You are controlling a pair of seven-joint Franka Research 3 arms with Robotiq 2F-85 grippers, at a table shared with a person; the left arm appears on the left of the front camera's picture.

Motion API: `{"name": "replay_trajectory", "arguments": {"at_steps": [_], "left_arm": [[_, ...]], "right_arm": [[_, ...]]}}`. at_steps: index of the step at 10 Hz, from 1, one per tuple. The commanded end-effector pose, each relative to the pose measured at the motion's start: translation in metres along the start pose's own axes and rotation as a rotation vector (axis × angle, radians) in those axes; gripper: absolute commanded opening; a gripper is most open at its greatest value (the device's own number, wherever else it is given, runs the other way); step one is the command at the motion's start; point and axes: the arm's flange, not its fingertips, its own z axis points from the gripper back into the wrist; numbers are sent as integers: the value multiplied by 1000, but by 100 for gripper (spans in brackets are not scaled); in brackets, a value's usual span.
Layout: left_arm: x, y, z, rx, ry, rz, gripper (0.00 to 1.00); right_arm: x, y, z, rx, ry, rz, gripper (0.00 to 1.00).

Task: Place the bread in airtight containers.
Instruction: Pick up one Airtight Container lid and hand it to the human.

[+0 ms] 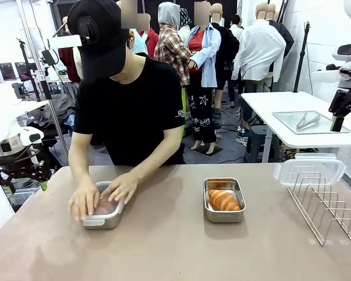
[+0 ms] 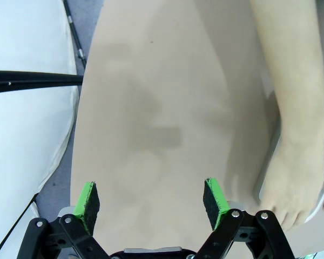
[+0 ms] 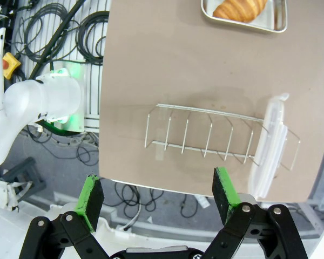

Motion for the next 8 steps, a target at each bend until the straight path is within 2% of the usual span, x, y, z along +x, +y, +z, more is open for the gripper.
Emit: {"name": "replay_trajectory", "arguments": {"at_steps": [1, 8], "left_arm": [[-1, 2, 1, -2, -1, 1, 100], [-1, 2, 1, -2, -1, 1, 100]], "right_arm": [[1, -2, 2, 12, 2, -17, 100], [1, -2, 2, 12, 2, -17, 100]]}}
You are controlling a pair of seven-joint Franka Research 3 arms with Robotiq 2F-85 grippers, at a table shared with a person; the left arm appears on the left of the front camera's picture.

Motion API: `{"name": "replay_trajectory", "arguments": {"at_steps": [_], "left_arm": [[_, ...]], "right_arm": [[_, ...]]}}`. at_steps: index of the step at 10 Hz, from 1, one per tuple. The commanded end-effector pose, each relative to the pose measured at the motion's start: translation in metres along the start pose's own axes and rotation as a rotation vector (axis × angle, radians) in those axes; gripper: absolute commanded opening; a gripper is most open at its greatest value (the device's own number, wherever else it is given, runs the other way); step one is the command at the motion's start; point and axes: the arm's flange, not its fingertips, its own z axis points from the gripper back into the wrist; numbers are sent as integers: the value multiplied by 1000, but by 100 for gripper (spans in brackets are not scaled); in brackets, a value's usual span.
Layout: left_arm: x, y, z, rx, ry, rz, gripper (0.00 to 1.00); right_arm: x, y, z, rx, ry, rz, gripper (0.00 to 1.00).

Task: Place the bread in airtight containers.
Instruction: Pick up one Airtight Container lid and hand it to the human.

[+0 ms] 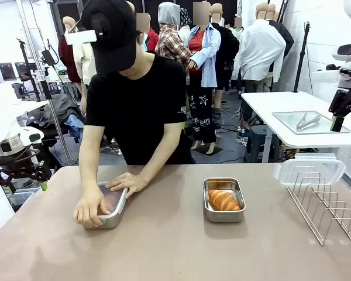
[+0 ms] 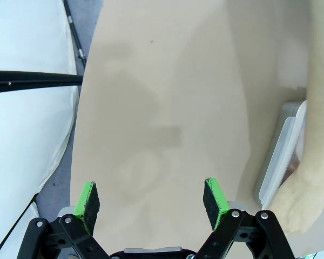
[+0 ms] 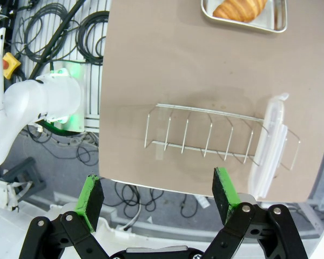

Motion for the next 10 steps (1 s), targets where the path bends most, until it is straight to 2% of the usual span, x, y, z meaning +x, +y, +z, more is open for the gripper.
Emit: {"name": "replay_trajectory", "arguments": {"at_steps": [1, 10], "left_arm": [[-1, 2, 1, -2, -1, 1, 100], [-1, 2, 1, -2, -1, 1, 100]], "right_arm": [[1, -2, 2, 12, 2, -17, 100], [1, -2, 2, 12, 2, -17, 100]]}}
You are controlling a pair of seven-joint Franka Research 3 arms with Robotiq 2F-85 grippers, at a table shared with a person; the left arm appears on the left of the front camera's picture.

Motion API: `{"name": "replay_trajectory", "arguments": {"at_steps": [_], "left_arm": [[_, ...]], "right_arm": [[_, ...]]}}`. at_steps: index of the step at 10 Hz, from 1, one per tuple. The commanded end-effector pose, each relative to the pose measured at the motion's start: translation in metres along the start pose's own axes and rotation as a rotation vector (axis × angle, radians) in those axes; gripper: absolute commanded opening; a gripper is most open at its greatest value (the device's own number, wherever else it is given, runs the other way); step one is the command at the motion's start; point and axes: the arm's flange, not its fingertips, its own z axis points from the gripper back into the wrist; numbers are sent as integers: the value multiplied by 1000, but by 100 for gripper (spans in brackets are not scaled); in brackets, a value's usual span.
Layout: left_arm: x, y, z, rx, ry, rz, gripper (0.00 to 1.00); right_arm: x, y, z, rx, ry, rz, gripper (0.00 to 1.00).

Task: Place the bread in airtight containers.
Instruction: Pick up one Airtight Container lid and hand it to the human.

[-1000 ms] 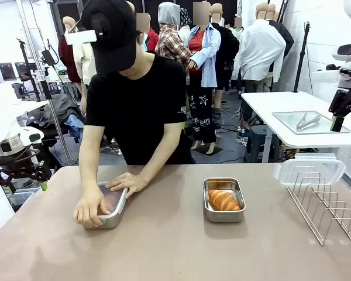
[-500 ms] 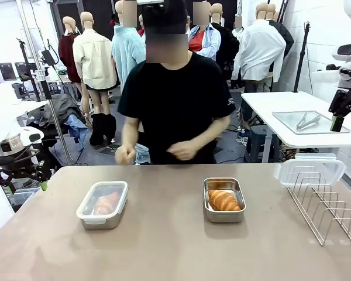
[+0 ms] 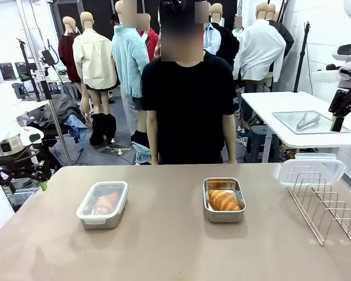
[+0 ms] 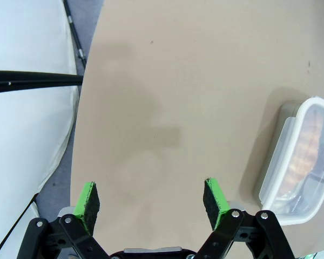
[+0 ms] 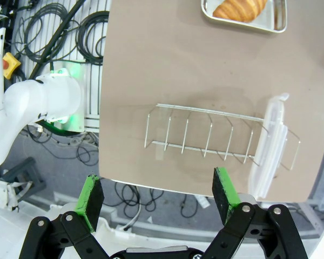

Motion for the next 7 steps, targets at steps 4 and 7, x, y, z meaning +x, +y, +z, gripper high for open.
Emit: {"name": "replay_trajectory", "arguments": {"at_steps": [4, 7], "left_arm": [[-1, 2, 1, -2, -1, 1, 100], [-1, 2, 1, -2, -1, 1, 100]], "right_arm": [[1, -2, 2, 12, 2, -17, 100], [1, -2, 2, 12, 2, -17, 100]]}}
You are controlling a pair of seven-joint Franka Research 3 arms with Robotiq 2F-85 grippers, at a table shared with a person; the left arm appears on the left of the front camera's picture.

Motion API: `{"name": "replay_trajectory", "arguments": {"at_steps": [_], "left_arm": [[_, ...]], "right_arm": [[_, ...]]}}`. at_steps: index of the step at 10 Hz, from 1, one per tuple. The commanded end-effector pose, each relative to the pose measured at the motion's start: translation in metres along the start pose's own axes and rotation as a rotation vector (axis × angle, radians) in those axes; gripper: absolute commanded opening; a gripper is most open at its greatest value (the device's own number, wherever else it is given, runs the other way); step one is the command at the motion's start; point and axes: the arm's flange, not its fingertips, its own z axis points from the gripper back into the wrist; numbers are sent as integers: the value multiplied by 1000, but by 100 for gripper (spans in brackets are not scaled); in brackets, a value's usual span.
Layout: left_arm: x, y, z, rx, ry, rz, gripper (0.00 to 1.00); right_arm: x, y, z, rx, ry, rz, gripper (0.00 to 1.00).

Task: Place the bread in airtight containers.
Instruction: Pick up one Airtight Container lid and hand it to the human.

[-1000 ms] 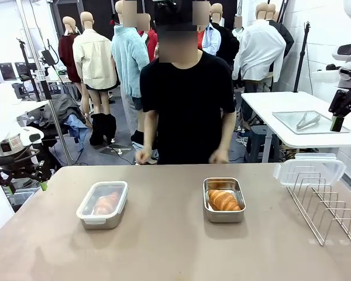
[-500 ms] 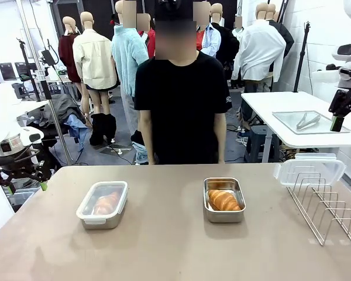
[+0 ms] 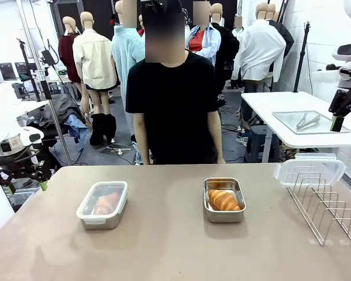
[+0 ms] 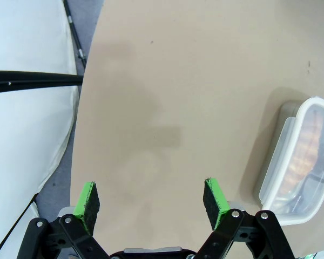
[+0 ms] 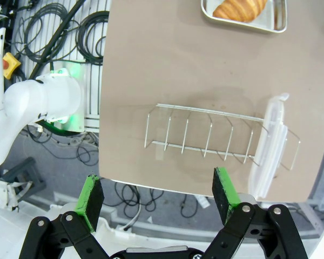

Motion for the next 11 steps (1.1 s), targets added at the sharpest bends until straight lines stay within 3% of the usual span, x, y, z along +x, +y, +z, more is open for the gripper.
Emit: {"name": "replay_trajectory", "arguments": {"at_steps": [1, 5, 9, 11], "left_arm": [[-1, 2, 1, -2, -1, 1, 100], [-1, 2, 1, -2, -1, 1, 100], [-1, 2, 1, -2, -1, 1, 100], [-1, 2, 1, -2, -1, 1, 100]], "right_arm": [[1, -1, 2, 12, 2, -16, 100], [0, 0, 0, 0, 0, 0, 100], [-8, -56, -21, -7, 51, -6, 100], [-16, -96, -34, -108, 94, -134, 100]]}}
